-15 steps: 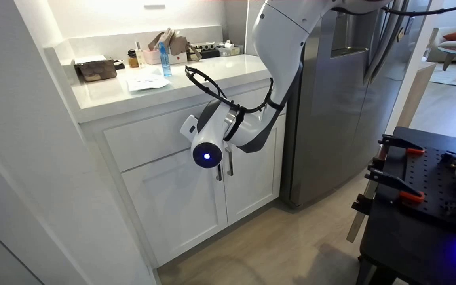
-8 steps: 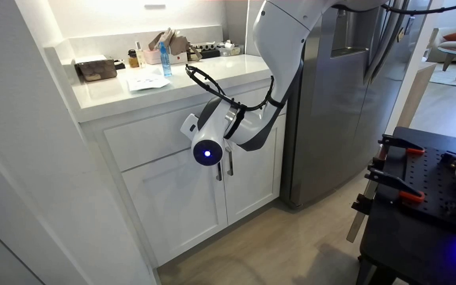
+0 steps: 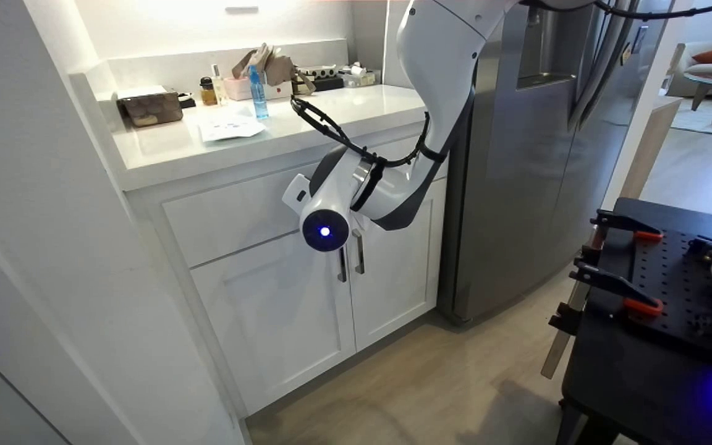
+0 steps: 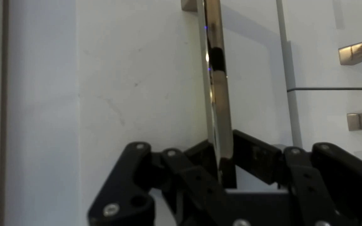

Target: Open the drawer

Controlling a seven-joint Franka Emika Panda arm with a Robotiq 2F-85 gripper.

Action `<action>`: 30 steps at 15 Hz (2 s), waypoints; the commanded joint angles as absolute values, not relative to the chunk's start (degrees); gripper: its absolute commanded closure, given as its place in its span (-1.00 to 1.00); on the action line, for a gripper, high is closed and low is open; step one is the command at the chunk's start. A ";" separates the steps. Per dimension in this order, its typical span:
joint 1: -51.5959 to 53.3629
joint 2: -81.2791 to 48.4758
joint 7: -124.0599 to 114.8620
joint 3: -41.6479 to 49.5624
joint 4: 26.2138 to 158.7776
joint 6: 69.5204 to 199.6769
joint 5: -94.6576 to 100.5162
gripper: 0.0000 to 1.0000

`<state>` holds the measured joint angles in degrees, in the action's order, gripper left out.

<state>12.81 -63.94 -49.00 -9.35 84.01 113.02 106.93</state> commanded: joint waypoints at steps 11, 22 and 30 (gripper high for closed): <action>-2.45 -39.06 -24.53 -8.31 112.89 151.74 98.72 0.95; -0.38 -34.76 -12.60 -7.57 118.82 150.29 88.00 0.95; 1.92 -28.84 -16.55 -8.01 128.14 148.83 87.73 0.95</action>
<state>3.44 -36.97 -24.11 -9.08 116.80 151.18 95.19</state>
